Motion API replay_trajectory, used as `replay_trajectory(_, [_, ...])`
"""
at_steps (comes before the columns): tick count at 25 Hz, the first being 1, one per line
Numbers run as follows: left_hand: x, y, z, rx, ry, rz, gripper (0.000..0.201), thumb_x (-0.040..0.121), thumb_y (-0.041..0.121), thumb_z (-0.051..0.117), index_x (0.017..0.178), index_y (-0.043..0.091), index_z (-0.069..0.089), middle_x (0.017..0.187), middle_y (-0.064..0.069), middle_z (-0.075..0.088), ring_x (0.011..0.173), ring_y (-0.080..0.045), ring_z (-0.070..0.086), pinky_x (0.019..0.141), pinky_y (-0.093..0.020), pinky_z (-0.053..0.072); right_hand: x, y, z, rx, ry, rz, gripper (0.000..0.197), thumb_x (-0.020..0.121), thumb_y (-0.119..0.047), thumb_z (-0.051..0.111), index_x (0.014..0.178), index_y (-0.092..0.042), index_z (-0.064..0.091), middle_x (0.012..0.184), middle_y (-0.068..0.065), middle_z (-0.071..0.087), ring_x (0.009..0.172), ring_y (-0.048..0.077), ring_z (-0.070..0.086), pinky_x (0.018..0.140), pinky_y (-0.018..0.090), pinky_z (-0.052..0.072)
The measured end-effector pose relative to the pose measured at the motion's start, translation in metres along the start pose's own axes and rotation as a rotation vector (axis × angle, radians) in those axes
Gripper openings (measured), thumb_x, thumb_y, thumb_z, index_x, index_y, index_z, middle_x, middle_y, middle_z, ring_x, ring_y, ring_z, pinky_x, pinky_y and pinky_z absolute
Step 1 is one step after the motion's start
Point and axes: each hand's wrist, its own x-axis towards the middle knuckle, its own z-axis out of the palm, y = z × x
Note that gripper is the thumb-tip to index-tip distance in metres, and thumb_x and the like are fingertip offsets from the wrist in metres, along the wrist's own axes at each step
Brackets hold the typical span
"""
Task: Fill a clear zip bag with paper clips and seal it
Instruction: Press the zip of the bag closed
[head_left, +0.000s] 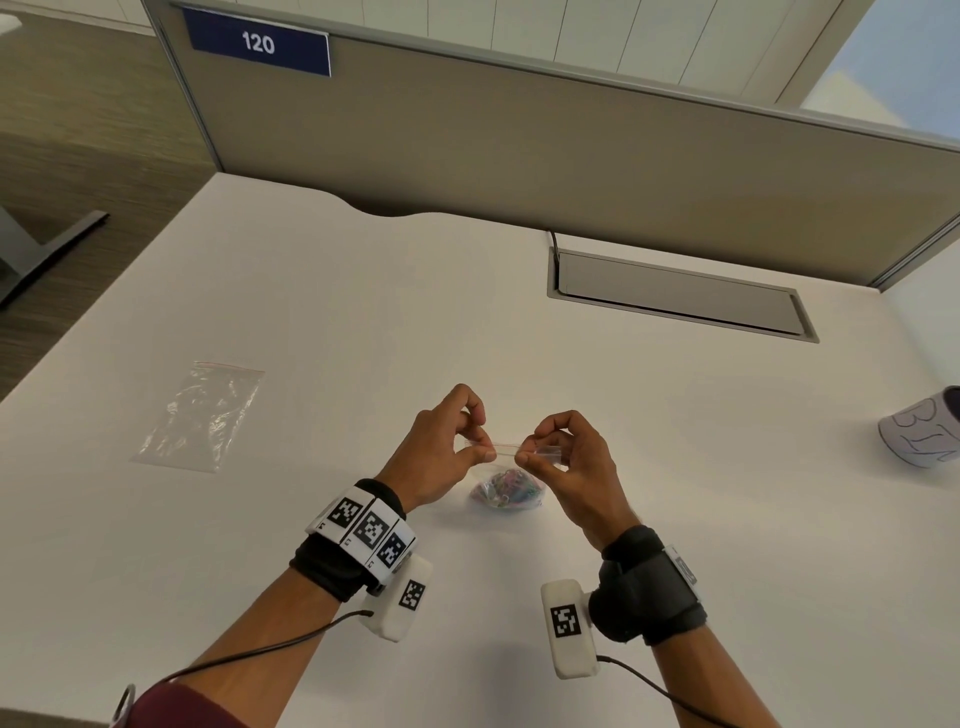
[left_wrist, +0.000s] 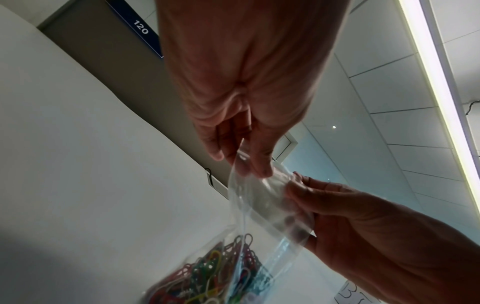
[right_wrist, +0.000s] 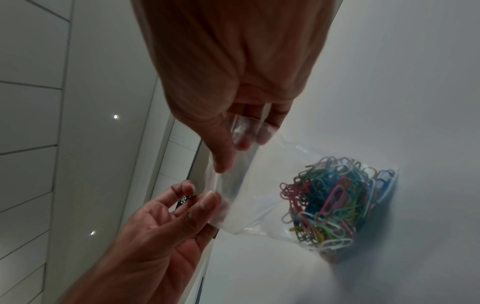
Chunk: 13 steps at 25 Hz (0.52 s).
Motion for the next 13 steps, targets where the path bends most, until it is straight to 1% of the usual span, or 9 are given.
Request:
replay_trajectory(1, [0.0006, -0.0001, 0.0006, -0.007, 0.005, -0.001, 0.037, 0.080, 0.007, 0.076, 0.095, 0.017, 0.044, 0.078, 0.002, 0.073, 0.083, -0.018, 0.068, 0.087, -0.040, 0.052, 0.0002, -0.0001, 0.0005, 0.001, 0.002, -0.004, 0.027, 0.078, -0.008, 0.075, 0.095, -0.008, 0.053, 0.085, 0.010, 0.072, 0.082, 0.017, 0.069, 0.081, 0.023, 0.053])
replay_trajectory(3, [0.0017, -0.0005, 0.0012, -0.009, 0.010, -0.015, 0.041, 0.080, 0.010, 0.077, 0.100, 0.018, 0.043, 0.079, 0.004, 0.073, 0.083, -0.017, 0.069, 0.086, -0.033, 0.050, 0.0008, 0.0007, -0.0004, 0.002, 0.012, -0.008, 0.027, 0.078, -0.007, 0.075, 0.095, -0.008, 0.053, 0.086, 0.011, 0.072, 0.082, 0.017, 0.069, 0.079, 0.021, 0.053])
replay_trajectory(5, [0.0020, -0.0013, -0.0005, -0.022, 0.019, -0.024, 0.045, 0.079, 0.014, 0.079, 0.107, 0.018, 0.044, 0.082, 0.003, 0.075, 0.086, -0.016, 0.069, 0.088, -0.027, 0.049, 0.0016, 0.0021, -0.0023, 0.012, 0.030, -0.005, 0.028, 0.078, -0.007, 0.075, 0.096, -0.007, 0.053, 0.087, 0.011, 0.072, 0.081, 0.015, 0.070, 0.076, 0.019, 0.053])
replay_trajectory(6, [0.0020, -0.0019, -0.0015, -0.043, 0.024, -0.026, 0.046, 0.078, 0.014, 0.080, 0.108, 0.018, 0.045, 0.082, 0.002, 0.075, 0.086, -0.017, 0.069, 0.090, -0.028, 0.050, 0.0017, 0.0027, -0.0038, 0.017, 0.039, -0.002, 0.029, 0.078, -0.008, 0.075, 0.096, -0.007, 0.053, 0.087, 0.010, 0.072, 0.081, 0.015, 0.070, 0.075, 0.019, 0.053])
replay_trajectory(9, [0.0011, -0.0028, -0.0046, -0.088, 0.027, -0.029, 0.039, 0.079, 0.008, 0.078, 0.101, 0.016, 0.048, 0.079, -0.002, 0.075, 0.083, -0.020, 0.069, 0.092, -0.032, 0.052, 0.0017, 0.0035, -0.0061, 0.041, 0.041, 0.009, 0.029, 0.077, -0.008, 0.076, 0.096, -0.007, 0.054, 0.086, 0.008, 0.071, 0.082, 0.014, 0.070, 0.072, 0.020, 0.054])
replay_trajectory(11, [0.0010, -0.0027, -0.0049, -0.104, 0.030, -0.033, 0.037, 0.078, 0.005, 0.078, 0.095, 0.015, 0.046, 0.075, -0.003, 0.074, 0.076, -0.018, 0.067, 0.087, -0.031, 0.052, 0.0009, 0.0036, -0.0059, 0.041, 0.043, 0.009, 0.028, 0.077, -0.007, 0.076, 0.095, -0.007, 0.054, 0.084, 0.008, 0.072, 0.080, 0.013, 0.069, 0.072, 0.019, 0.054])
replay_trajectory(13, [0.0013, -0.0026, -0.0041, -0.121, 0.038, -0.049, 0.040, 0.076, 0.004, 0.080, 0.094, 0.015, 0.045, 0.073, -0.003, 0.073, 0.071, -0.018, 0.066, 0.082, -0.029, 0.051, 0.0003, 0.0036, -0.0055, 0.041, 0.047, 0.009, 0.028, 0.077, -0.006, 0.075, 0.094, -0.007, 0.054, 0.084, 0.008, 0.072, 0.081, 0.014, 0.070, 0.072, 0.021, 0.054])
